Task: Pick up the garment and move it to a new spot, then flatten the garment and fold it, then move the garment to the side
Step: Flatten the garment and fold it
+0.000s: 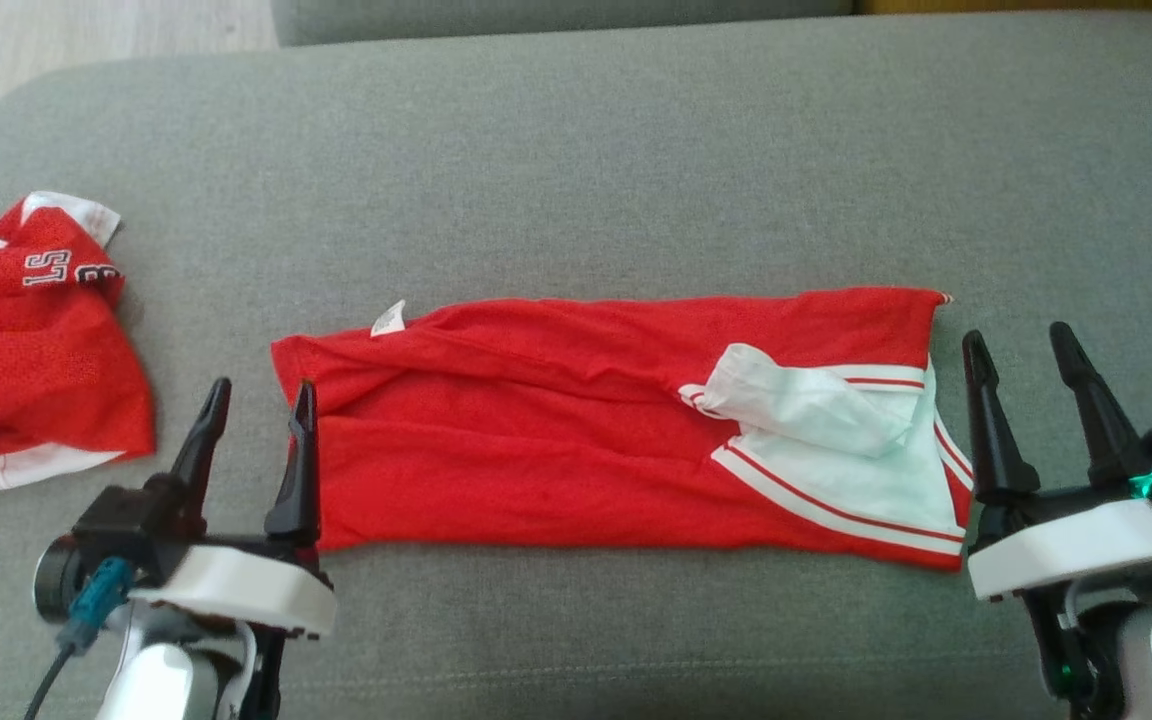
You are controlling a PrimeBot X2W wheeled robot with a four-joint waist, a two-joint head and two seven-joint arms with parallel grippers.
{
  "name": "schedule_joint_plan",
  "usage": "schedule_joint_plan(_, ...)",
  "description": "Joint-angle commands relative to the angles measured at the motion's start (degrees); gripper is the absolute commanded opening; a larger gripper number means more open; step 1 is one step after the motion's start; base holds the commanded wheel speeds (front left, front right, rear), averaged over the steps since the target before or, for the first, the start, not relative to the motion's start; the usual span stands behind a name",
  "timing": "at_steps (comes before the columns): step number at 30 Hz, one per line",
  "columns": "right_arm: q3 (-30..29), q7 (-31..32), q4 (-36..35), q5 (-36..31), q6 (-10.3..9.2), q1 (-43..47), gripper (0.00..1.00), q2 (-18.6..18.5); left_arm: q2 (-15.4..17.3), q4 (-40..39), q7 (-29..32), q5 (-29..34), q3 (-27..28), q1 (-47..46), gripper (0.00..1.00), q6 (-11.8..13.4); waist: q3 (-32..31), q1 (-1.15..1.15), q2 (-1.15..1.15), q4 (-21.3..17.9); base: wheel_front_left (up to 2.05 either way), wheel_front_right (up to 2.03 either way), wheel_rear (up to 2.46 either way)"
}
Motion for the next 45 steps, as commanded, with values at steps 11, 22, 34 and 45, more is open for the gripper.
schedule_joint_plan(11,1.3,0.8,-1.4,-0.4,-0.04,0.5,1.00,-0.2,1.7,-4.1,1.9,-0.2,1.6,0.0,1.00,0.9,-1.1,0.00,0.00,0.2,0.00,0.00,0.00)
schedule_joint_plan(22,1.4,0.9,-0.3,-0.3,-0.04,-0.3,1.00,-0.2,1.6,-4.4,2.1,-0.4,0.8,-0.6,1.00,1.1,-0.7,0.00,0.00,1.0,0.00,0.00,0.00)
schedule_joint_plan(34,1.1,3.0,18.3,-0.5,-0.04,-12.5,1.00,-3.6,1.1,-2.8,1.0,-0.2,-1.2,-5.8,1.00,-0.4,4.0,0.00,0.00,2.2,0.00,0.00,0.00)
schedule_joint_plan(45,-0.2,12.7,27.4,-1.5,-0.04,-12.2,1.00,-0.8,0.8,-0.7,-0.6,-0.6,-1.5,-8.6,1.00,-0.8,6.6,0.00,0.00,2.9,0.00,0.00,0.00)
